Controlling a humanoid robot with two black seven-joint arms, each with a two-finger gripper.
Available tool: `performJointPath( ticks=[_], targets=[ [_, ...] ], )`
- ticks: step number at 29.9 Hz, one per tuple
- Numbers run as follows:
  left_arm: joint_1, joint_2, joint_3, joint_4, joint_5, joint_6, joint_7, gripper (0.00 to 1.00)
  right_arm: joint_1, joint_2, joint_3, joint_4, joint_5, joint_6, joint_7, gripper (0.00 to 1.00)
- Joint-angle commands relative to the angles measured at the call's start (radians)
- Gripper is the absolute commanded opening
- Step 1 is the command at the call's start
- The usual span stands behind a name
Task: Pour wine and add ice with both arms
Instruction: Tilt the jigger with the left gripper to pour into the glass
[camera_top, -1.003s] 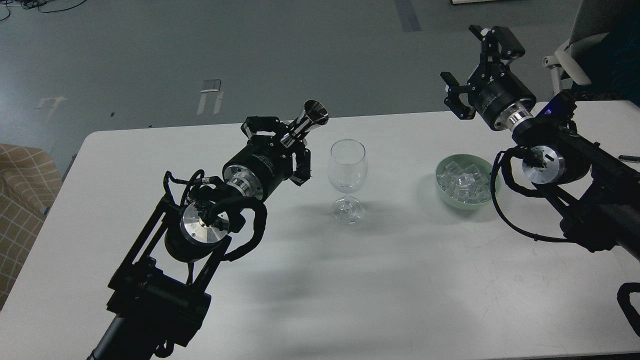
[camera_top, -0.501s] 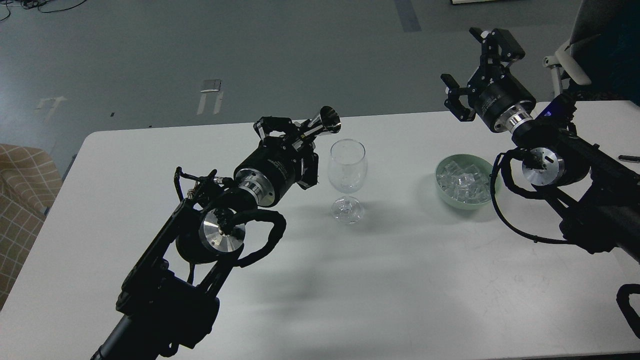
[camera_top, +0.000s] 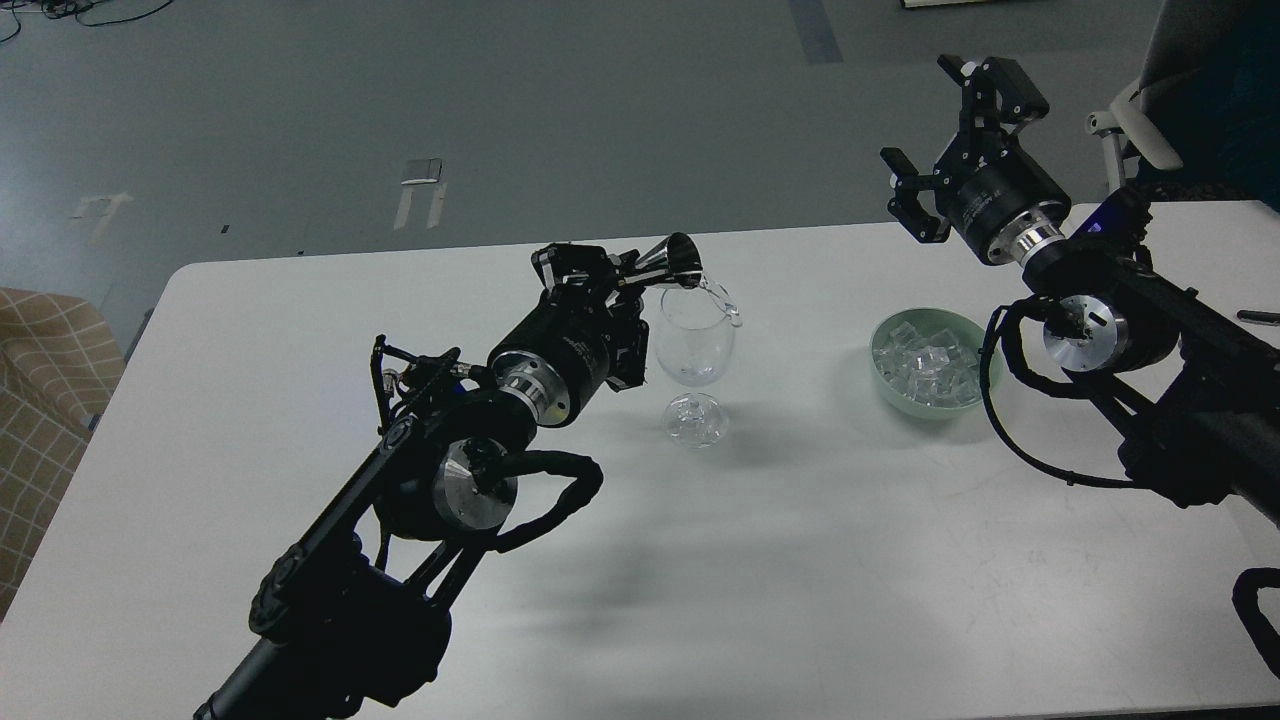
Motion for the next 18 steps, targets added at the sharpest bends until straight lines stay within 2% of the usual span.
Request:
performJointPath(
  ticks=[1, 18],
  targets=[
    [-0.002, 0.0, -0.001, 0.0, 0.001, 0.0, 0.0, 0.12, -0.003, 0.0, 0.0, 0.001, 0.0, 0.0, 0.0, 1.0],
    [-0.002, 0.0, 0.007, 0.003, 0.122, -0.017, -0.001, 0.12, -0.006, 0.002, 0.0, 0.002, 0.0, 0.0, 0.0, 1.0]
  ],
)
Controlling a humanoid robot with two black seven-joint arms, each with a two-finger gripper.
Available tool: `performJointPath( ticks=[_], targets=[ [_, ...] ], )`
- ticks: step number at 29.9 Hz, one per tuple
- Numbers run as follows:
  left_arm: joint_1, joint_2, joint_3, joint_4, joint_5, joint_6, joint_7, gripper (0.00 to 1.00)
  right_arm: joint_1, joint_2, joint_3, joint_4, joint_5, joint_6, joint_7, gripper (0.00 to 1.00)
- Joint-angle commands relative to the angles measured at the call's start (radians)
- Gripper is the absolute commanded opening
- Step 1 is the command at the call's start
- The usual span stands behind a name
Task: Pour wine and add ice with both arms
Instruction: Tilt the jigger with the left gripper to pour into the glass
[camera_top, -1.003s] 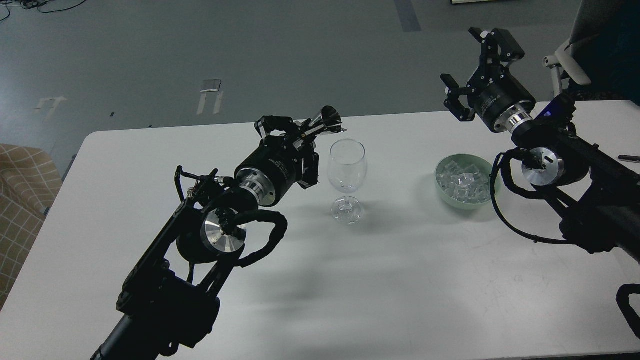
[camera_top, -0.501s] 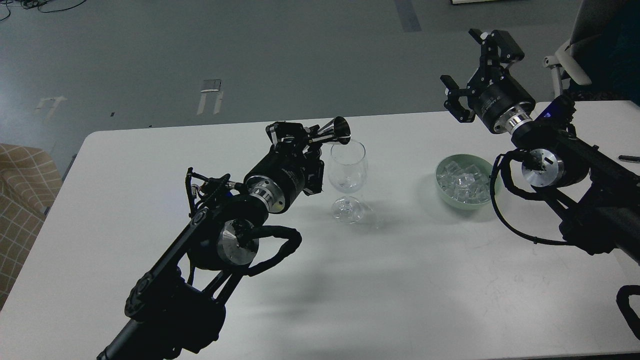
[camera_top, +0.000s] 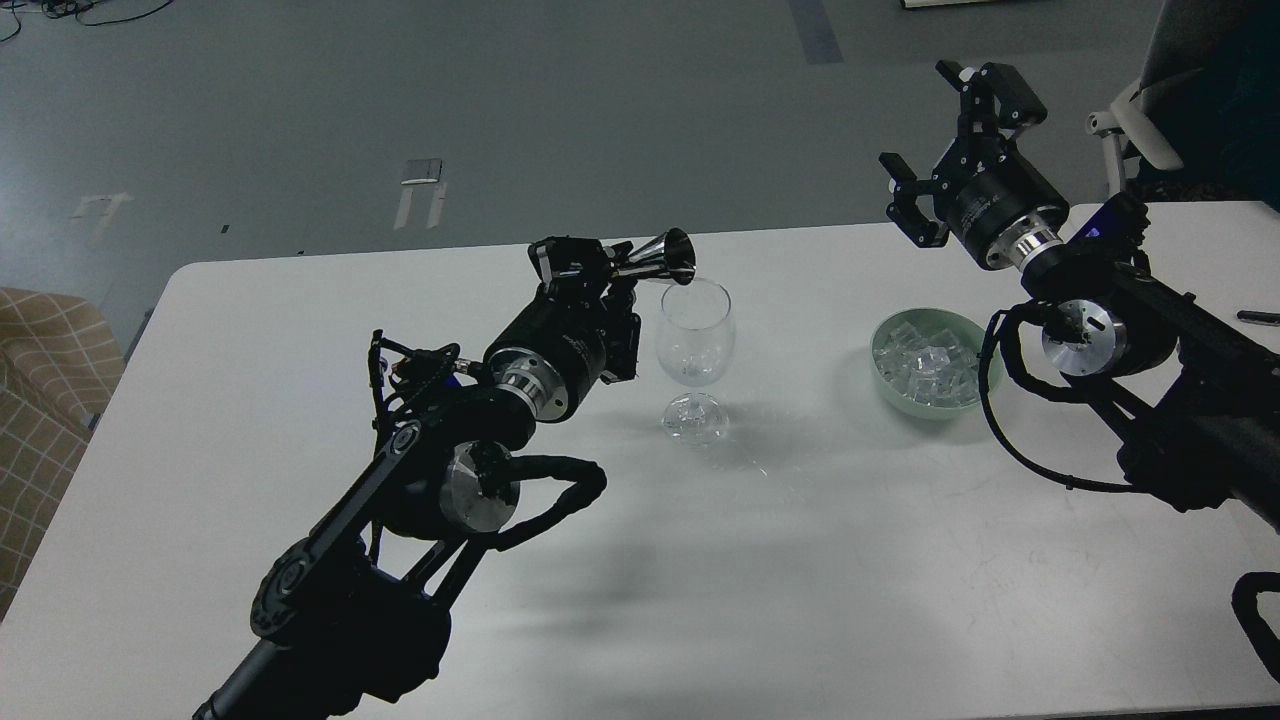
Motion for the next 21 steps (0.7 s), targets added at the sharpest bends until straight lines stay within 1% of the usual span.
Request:
performJointPath(
  ticks=[1, 5, 13, 21],
  targets=[
    [0.0, 0.0, 0.002, 0.0, 0.031, -0.008, 0.0, 0.12, -0.001, 0.0, 0.0, 0.0, 0.0, 0.0, 0.0, 1.0],
    [0.0, 0.0, 0.007, 0.0, 0.071, -0.009, 0.0, 0.12, -0.001, 0.0, 0.0, 0.0, 0.0, 0.0, 0.0, 1.0],
    [0.0, 0.0, 0.059, 0.002, 0.189, -0.009, -0.008, 0.12, -0.002, 0.0, 0.0, 0.001, 0.0, -0.002, 0.001, 1.0],
    [0.0, 0.0, 0.068, 0.023, 0.322, -0.009, -0.011, 0.12, -0.021, 0.0, 0.0, 0.015, 0.0, -0.002, 0.001, 1.0]
  ],
)
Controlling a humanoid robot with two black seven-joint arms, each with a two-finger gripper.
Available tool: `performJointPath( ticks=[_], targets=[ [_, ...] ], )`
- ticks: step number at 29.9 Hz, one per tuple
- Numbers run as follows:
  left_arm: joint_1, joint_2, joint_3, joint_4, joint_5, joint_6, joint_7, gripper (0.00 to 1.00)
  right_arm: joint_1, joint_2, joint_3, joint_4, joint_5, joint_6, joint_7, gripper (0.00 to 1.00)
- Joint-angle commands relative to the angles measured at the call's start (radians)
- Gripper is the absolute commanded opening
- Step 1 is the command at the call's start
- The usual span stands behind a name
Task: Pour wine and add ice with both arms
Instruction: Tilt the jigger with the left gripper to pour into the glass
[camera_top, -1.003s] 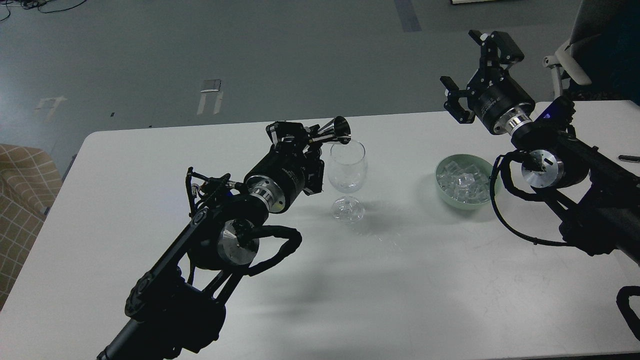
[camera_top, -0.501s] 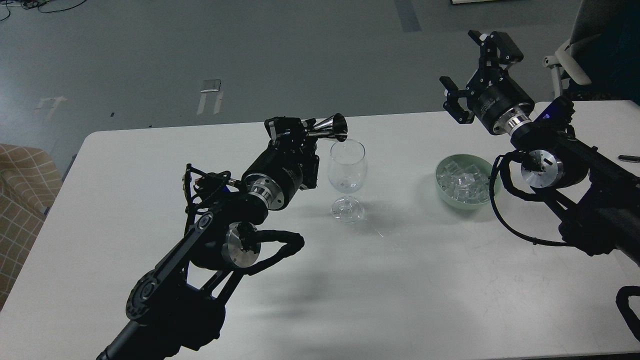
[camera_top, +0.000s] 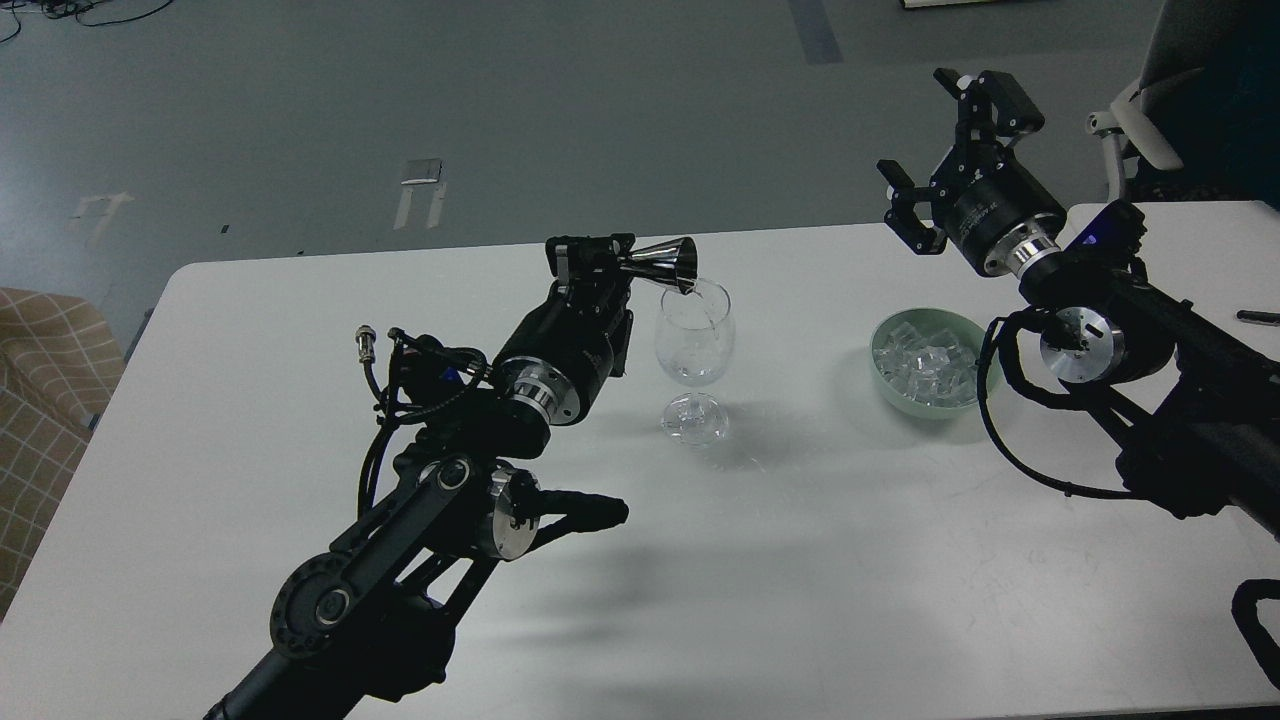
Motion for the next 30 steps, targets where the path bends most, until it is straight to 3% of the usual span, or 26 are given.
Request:
performJointPath(
  ticks=[1, 7, 20, 26, 30],
  targets=[
    [0.0, 0.0, 0.002, 0.005, 0.047, 0.0, -0.003, 0.12, -0.005, -0.001, 0.0, 0.004, 0.0, 0.0, 0.0, 1.0],
    [0.0, 0.026, 0.04, 0.012, 0.184, 0.0, -0.023, 0.12, -0.003, 0.0, 0.001, 0.004, 0.0, 0.0, 0.0, 1.0],
    [-0.047, 0.109, 0.094, 0.009, 0.357, 0.0, -0.021, 0.13, -0.003, -0.001, 0.001, 0.003, 0.0, 0.0, 0.0, 1.0],
    [-0.055, 0.063, 0.02, -0.013, 0.177, 0.01, 0.035, 0.14, -0.003, -0.001, 0.0, 0.001, 0.0, 0.0, 0.0, 1.0],
    [-0.054, 0.041, -0.13, -0.044, -0.113, 0.006, 0.057, 0.14, -0.003, -0.001, 0.001, 0.003, 0.0, 0.0, 0.0, 1.0]
  ],
)
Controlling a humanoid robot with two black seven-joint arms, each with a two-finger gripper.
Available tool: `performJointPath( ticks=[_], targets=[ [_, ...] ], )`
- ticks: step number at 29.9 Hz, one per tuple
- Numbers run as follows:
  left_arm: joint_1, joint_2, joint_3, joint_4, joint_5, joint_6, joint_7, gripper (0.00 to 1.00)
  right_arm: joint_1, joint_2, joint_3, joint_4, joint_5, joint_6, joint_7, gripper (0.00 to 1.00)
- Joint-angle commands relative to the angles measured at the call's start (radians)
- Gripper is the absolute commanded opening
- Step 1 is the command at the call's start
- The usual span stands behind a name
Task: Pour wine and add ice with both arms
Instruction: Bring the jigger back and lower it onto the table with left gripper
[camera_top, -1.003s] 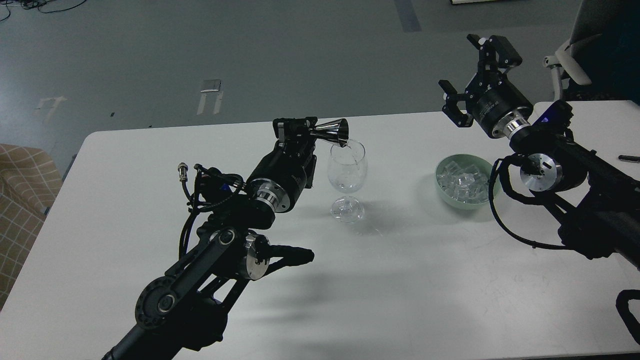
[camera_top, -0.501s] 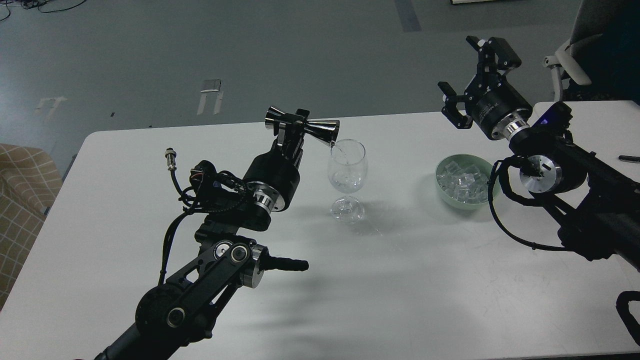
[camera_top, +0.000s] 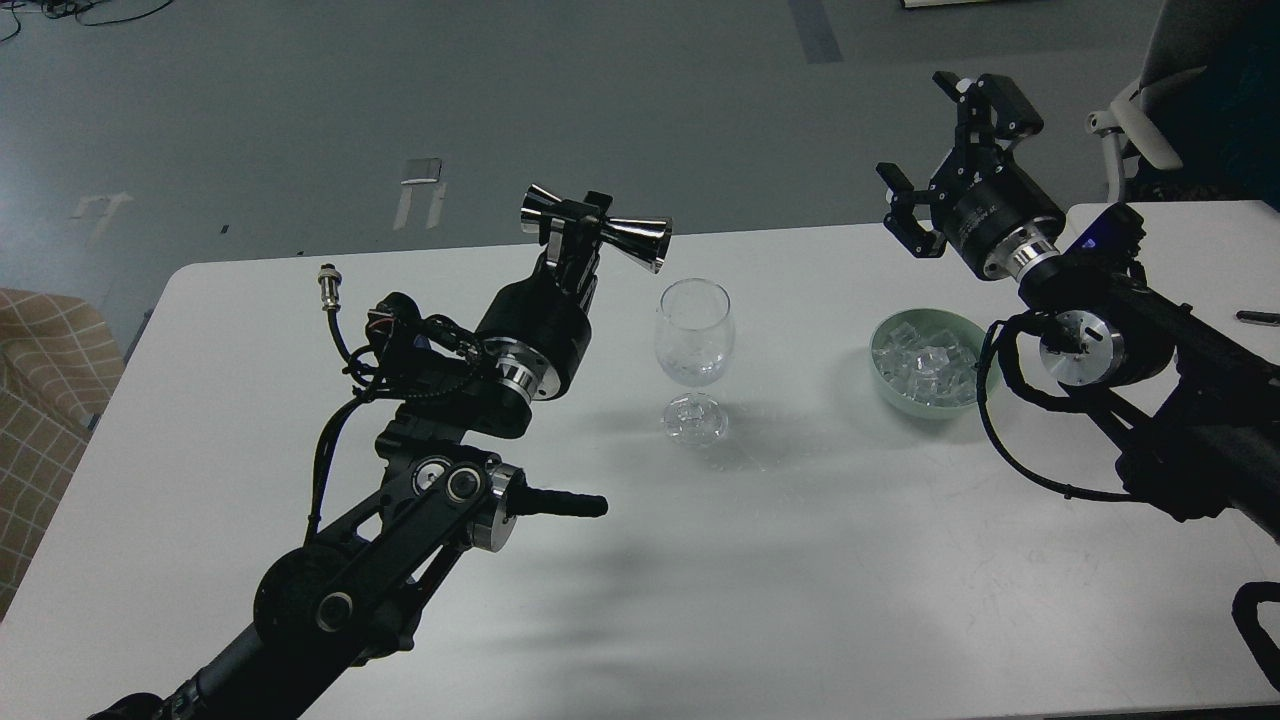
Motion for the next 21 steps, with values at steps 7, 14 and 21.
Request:
performJointPath(
  ticks=[7, 14, 21],
  targets=[
    [0.024, -0.013, -0.374, -0.009, -0.664, -0.009, 0.004, 0.17, 0.0, 0.002, 0.001, 0.001, 0.0, 0.0, 0.0, 1.0],
    [0.169, -0.011, -0.612, 0.087, -0.906, -0.157, 0.001, 0.22, 0.001, 0.004, 0.001, 0.001, 0.0, 0.0, 0.0, 1.0],
    [0.231, -0.005, -0.639, 0.289, -0.906, -0.357, -0.014, 0.24, 0.003, 0.004, -0.001, 0.001, 0.0, 0.0, -0.002, 1.0]
  ],
)
